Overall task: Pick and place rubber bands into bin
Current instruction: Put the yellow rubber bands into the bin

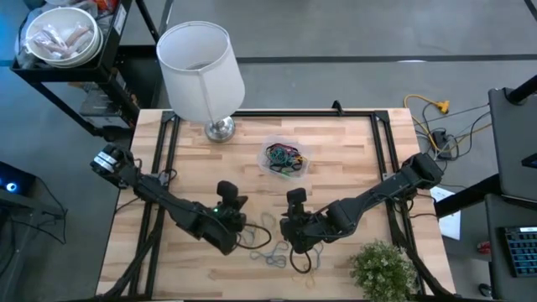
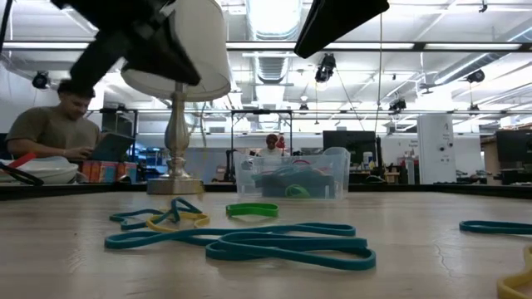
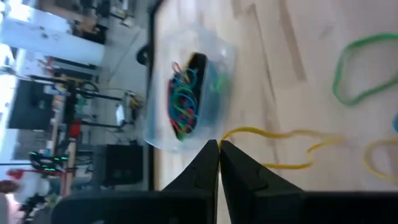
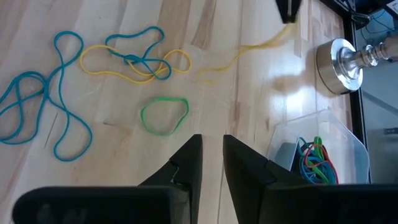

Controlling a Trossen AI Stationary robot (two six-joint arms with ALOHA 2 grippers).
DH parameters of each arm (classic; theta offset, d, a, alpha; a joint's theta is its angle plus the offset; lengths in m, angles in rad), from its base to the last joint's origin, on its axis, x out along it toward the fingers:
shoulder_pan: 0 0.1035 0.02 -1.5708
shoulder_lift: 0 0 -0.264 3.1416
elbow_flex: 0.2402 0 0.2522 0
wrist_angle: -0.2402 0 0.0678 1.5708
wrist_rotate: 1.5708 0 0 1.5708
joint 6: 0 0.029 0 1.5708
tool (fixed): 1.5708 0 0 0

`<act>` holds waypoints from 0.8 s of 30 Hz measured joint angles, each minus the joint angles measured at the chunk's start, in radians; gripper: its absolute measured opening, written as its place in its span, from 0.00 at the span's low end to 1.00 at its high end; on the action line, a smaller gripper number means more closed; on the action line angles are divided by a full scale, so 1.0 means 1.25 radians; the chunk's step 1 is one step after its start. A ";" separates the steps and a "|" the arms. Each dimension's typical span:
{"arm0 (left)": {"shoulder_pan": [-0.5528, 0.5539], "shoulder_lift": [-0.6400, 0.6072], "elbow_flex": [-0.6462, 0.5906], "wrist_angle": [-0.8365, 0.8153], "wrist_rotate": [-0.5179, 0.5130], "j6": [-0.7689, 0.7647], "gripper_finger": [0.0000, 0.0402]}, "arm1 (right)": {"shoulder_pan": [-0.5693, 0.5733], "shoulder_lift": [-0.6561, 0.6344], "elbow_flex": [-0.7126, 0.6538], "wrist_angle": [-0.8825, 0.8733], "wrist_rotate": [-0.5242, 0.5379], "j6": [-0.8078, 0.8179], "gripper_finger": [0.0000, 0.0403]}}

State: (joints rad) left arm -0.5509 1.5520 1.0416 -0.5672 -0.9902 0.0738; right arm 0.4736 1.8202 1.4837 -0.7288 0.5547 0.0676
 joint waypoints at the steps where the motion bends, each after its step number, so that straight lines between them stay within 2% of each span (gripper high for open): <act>1: 0.002 0.000 0.000 0.017 -0.010 0.023 0.00 | 0.000 0.000 0.000 0.000 0.002 0.000 0.15; 7: 0.030 -0.001 0.000 0.142 -0.015 0.153 0.00 | 0.000 -0.003 0.000 -0.019 0.028 0.001 0.15; 14: 0.101 -0.002 -0.001 0.254 -0.005 0.279 0.00 | 0.024 -0.027 0.000 -0.116 0.130 0.107 0.15; 20: 0.183 -0.002 -0.001 0.363 0.081 0.381 0.00 | 0.069 -0.043 -0.001 -0.222 0.208 0.234 0.15; 24: 0.244 -0.002 0.004 0.429 0.140 0.446 0.00 | 0.101 -0.051 -0.006 -0.252 0.253 0.274 0.15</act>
State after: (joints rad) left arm -0.2464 1.5497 1.0463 -0.0308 -0.8156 0.6317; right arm 0.6005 1.7566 1.4758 -1.0439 0.8713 0.4102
